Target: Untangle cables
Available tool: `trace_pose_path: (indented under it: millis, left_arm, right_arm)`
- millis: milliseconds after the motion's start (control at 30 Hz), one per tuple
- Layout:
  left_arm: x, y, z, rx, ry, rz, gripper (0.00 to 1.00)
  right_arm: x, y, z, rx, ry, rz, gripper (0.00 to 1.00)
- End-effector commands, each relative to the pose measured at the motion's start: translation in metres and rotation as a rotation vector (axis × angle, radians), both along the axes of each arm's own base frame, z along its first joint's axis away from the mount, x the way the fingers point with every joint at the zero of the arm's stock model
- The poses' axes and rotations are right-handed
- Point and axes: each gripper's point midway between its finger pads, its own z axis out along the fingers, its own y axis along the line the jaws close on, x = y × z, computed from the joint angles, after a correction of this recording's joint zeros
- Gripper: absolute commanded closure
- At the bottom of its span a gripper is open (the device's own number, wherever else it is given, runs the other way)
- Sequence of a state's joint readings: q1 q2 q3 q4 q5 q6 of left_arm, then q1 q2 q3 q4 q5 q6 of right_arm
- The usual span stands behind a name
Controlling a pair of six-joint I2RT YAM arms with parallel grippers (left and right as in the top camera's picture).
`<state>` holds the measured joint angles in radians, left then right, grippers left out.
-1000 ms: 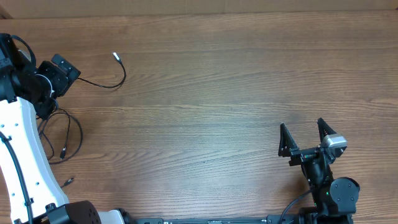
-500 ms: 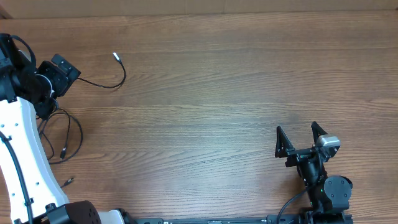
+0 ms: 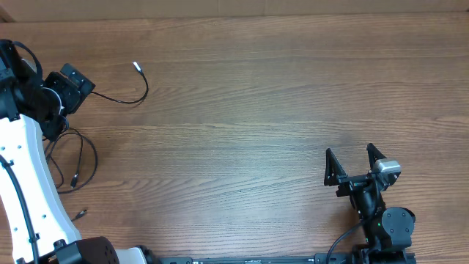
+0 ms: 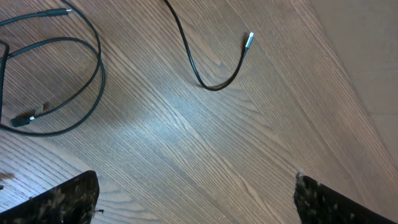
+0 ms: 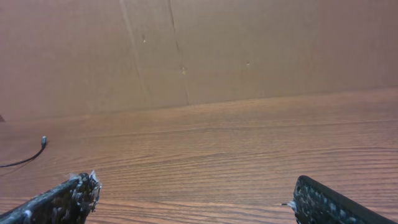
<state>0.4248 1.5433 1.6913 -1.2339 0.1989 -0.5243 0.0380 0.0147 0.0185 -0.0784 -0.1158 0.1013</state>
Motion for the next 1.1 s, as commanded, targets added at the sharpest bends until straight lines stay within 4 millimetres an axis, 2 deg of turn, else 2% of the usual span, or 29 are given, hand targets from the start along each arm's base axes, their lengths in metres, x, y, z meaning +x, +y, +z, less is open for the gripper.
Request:
trace_pose_path:
  millis: [0, 367, 533, 700, 800, 900, 1067]
  left_arm:
    - [0.004, -0.003, 0.003, -0.007, -0.009, -0.006, 0.0]
    - [0.003, -0.002, 0.003, 0.001, -0.006, -0.004, 0.0]
    - [-0.01, 0.009, 0.019, 0.144, -0.007, 0.038, 0.0]
    - [-0.03, -0.012, 0.055, 0.364, -0.04, -0.024, 0.0]
    - [-0.044, -0.034, 0.081, 0.487, -0.104, -0.061, 0.0]
    - [-0.052, -0.053, 0.102, 0.516, -0.237, -0.091, 0.0]
    - [-0.048, -0.086, 0.115, 0.518, -0.523, -0.274, 0.0]
  right_arm:
    - [0.0, -0.002, -0.001, 0.006, -0.007, -0.011, 0.0]
    - [0.0, -0.002, -0.001, 0.006, -0.007, -0.011, 0.0]
    - [0.0, -0.002, -0.001, 0.006, -0.007, -0.01, 0.0]
    - [0.0, -0.002, -0.001, 0.006, -0.007, -0.011, 0.0]
    - [0.0, -0.002, -0.001, 0.006, -0.007, -0.011, 0.0]
    - [0.0, -0.002, -0.001, 0.006, -0.007, -0.011, 0.0]
    - [0.0, -0.002, -0.001, 0.006, -0.007, -0.011, 0.0]
